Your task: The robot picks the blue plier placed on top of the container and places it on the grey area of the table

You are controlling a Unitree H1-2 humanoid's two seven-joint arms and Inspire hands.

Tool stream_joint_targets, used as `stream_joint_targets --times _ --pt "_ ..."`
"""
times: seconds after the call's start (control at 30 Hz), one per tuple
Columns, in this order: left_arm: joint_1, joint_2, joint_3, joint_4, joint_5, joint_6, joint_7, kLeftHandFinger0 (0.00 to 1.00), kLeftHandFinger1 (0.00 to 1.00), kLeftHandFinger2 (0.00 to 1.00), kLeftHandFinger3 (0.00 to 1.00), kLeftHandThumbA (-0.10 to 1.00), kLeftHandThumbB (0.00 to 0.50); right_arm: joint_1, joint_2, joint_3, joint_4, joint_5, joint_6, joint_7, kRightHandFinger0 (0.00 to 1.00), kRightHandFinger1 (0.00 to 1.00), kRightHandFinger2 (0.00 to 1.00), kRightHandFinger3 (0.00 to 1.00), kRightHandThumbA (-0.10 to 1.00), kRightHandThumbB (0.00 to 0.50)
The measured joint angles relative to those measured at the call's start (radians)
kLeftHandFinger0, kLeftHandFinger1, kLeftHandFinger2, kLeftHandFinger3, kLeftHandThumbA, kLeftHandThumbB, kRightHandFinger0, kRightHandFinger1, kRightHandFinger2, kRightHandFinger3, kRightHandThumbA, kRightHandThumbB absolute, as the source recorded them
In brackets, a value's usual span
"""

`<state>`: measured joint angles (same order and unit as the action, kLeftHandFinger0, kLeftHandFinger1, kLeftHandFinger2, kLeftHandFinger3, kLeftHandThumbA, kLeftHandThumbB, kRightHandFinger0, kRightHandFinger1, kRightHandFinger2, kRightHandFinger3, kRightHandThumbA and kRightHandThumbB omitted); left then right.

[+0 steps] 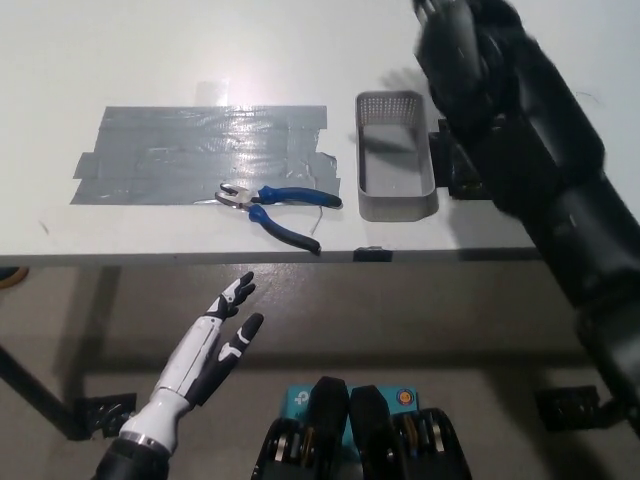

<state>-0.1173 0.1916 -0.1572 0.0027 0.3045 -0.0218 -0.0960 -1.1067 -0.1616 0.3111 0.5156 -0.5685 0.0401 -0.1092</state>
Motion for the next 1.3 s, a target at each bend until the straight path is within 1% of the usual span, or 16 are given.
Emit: stream_joint_targets --times 0.03,0.07,0.27,0.47,0.53,0.67,0.7,0.73,0.8,0.9,0.97,1.0,1.03,1.17,1.2,1.3 --pt "0.000 0.000 0.000 0.004 0.000 0.000 0.000 1.00 1.00 1.00 1.00 1.00 0.196 0.048 -0.009 -0.006 -0.032 0.006 0.003 0.004 1.00 1.00 1.00 1.00 1.00 0.369" --pt "0.000 0.000 0.001 0.008 0.000 0.000 0.000 1.00 1.00 1.00 1.00 1.00 0.195 0.093 -0.017 -0.011 -0.069 0.013 0.007 0.007 1.00 1.00 1.00 1.00 1.00 0.310" --pt "0.000 -0.001 0.002 0.029 -0.002 0.000 0.000 1.00 1.00 1.00 1.00 1.00 0.209 0.394 -0.059 -0.032 -0.264 0.054 0.027 0.020 1.00 1.00 1.00 1.00 1.00 0.304" --pt "-0.010 -0.001 0.006 0.062 -0.004 0.001 0.000 1.00 1.00 1.00 1.00 1.00 0.168 0.632 -0.083 -0.057 -0.442 0.098 0.043 0.030 1.00 1.00 1.00 1.00 1.00 0.320" --pt "-0.016 -0.001 0.007 0.076 -0.005 0.001 0.000 1.00 1.00 1.00 1.00 1.00 0.169 0.687 -0.086 -0.069 -0.503 0.113 0.046 0.032 1.00 1.00 1.00 1.00 1.00 0.256" --pt "-0.036 -0.001 0.014 0.105 -0.009 0.000 0.000 1.00 1.00 1.00 1.00 1.00 0.167 0.782 -0.088 -0.102 -0.639 0.153 0.046 0.032 1.00 1.00 1.00 1.00 1.00 0.241" --pt "-0.042 -0.001 0.016 0.113 -0.011 0.000 0.000 1.00 1.00 1.00 1.00 1.00 0.153 0.798 -0.088 -0.111 -0.674 0.164 0.046 0.032 1.00 1.00 1.00 1.00 0.89 0.092" --pt "-0.048 -0.001 0.020 0.118 -0.014 0.000 0.000 1.00 1.00 1.00 1.00 1.00 0.151 0.818 -0.087 -0.123 -0.708 0.175 0.044 0.032 1.00 1.00 1.00 1.00 1.00 0.154" --pt "-0.063 -0.003 0.038 0.123 -0.023 -0.001 0.001 1.00 1.00 1.00 1.00 1.00 0.147 0.860 -0.078 -0.156 -0.788 0.208 0.031 0.030 1.00 1.00 1.00 1.00 0.94 0.178" --pt "-0.085 -0.004 0.069 0.123 -0.038 -0.002 0.001 1.00 1.00 1.00 1.00 1.00 0.147 0.909 -0.044 -0.199 -0.815 0.269 -0.009 0.029 1.00 1.00 1.00 1.00 0.94 0.179" --pt "-0.100 -0.006 0.088 0.122 -0.049 -0.005 0.001 1.00 1.00 1.00 1.00 1.00 0.129 0.937 -0.016 -0.225 -0.799 0.310 -0.038 0.029 1.00 1.00 1.00 1.00 0.82 0.089" --pt "-0.101 -0.006 0.096 0.120 -0.053 -0.005 0.001 1.00 1.00 1.00 1.00 1.00 0.128 0.938 -0.004 -0.233 -0.755 0.327 -0.064 0.029 1.00 1.00 1.00 1.00 0.81 0.104" --pt "-0.101 -0.008 0.102 0.118 -0.057 -0.006 0.001 1.00 1.00 1.00 1.00 1.00 0.129 0.938 0.008 -0.239 -0.709 0.342 -0.079 0.030 1.00 1.00 1.00 1.00 0.84 0.162" --pt "-0.097 -0.014 0.120 0.100 -0.069 -0.007 0.001 1.00 1.00 1.00 1.00 1.00 0.130 0.947 0.050 -0.270 -0.520 0.414 -0.130 0.040 1.00 1.00 1.00 1.00 0.85 0.163" --pt "-0.097 -0.015 0.122 0.096 -0.072 -0.007 0.001 1.00 1.00 1.00 1.00 1.00 0.116 0.948 0.057 -0.278 -0.493 0.431 -0.143 0.043 1.00 1.00 1.00 1.00 0.83 0.126" --pt "-0.085 -0.015 0.134 0.060 -0.080 -0.008 0.002 1.00 1.00 1.00 1.00 1.00 0.120 0.950 0.068 -0.288 -0.447 0.477 -0.174 0.060 1.00 1.00 1.00 1.00 0.83 0.118"
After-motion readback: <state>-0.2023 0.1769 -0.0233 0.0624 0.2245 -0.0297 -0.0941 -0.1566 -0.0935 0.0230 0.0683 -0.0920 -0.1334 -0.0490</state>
